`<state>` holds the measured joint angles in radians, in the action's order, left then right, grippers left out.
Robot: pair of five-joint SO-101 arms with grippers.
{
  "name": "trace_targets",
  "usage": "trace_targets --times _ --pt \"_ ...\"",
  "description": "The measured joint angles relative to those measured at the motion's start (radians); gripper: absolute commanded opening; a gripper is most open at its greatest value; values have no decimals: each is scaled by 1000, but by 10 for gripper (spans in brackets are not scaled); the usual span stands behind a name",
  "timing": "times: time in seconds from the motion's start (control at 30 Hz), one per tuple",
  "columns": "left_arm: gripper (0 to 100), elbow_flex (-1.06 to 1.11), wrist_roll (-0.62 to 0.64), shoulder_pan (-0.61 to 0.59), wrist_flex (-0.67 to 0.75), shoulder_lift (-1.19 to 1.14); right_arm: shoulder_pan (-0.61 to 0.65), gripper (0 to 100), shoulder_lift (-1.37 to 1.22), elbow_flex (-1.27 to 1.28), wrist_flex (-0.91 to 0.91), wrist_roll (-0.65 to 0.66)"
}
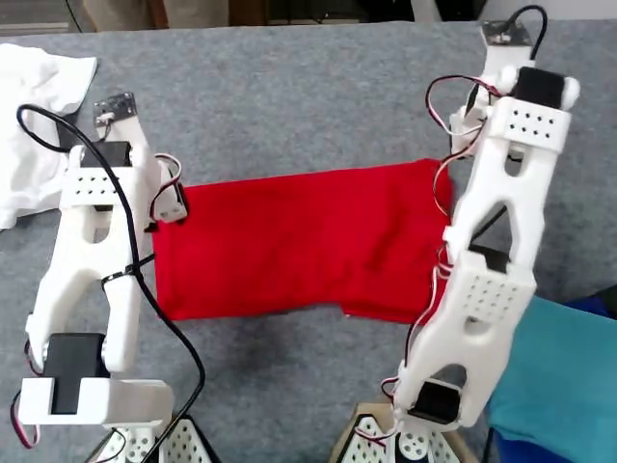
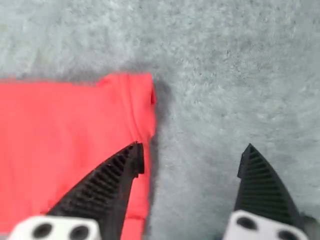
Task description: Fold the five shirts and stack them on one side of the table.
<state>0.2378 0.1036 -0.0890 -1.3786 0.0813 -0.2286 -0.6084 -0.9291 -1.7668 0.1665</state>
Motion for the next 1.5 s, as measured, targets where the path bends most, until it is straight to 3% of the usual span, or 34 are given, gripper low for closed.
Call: trace_targets --times 0.13,0.43,0.63,0.8,1.1,1.33,1.5 --pt "16 2 -75 0 -66 14 0 310 201 238 0 183" --pt "60 299 -172 31 -58 384 2 310 732 1007 37 677" --pt "102 600 -178 74 28 769 28 261 1014 1475 235 809" --pt "175 755 -178 74 60 1005 169 123 1043 1674 338 686" --pt "179 787 -178 -55 86 1077 439 252 951 1653 365 316" --pt "179 790 -178 -63 87 1077 474 251 718 1448 367 120" --pt "179 793 -213 -63 87 1077 474 131 537 1344 370 64"
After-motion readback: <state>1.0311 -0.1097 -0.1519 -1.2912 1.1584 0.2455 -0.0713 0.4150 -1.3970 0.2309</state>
